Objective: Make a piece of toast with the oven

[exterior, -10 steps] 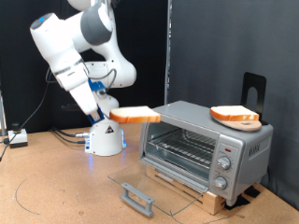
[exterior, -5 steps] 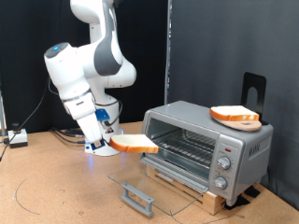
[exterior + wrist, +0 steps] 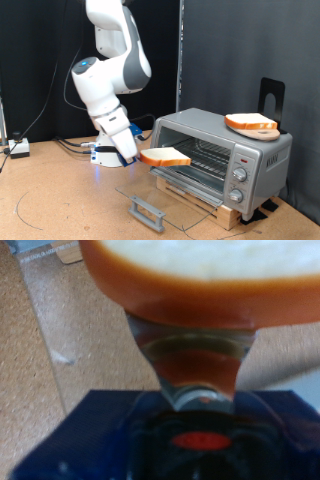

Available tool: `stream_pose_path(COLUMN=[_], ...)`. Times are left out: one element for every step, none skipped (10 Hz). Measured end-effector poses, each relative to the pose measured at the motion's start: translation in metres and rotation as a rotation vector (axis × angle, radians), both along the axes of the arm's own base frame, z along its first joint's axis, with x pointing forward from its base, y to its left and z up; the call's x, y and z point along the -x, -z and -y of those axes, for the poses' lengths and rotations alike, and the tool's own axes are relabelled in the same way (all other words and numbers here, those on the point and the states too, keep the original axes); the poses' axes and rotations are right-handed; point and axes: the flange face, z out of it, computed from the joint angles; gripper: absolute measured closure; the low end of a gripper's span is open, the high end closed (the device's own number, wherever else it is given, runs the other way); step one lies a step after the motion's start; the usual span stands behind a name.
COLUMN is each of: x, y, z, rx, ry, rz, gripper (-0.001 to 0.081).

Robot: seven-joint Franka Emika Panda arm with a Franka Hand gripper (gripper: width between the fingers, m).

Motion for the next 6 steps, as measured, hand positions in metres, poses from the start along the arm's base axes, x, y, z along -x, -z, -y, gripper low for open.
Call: stream_pose_path(x=[-0.001,-0.001,-0.002,-0.002,-0.001,-0.002], y=[0.002,0.003,0.003,0.002,0.0,-0.003], z=[-0.016,-0.032,-0.048,-0.063,-0.079,-0.093], rx=[0.008,0.012,0.019,0.029,0.04,0.083], ry=[-0.021,-0.039,-0.052,-0.066,-0.081,-0.109], rz=[0.011,0.026,0.036,0.045,0.049,0.055], gripper=[0.0411,0.0411,0.0411,0.0411,0.0411,0.0411])
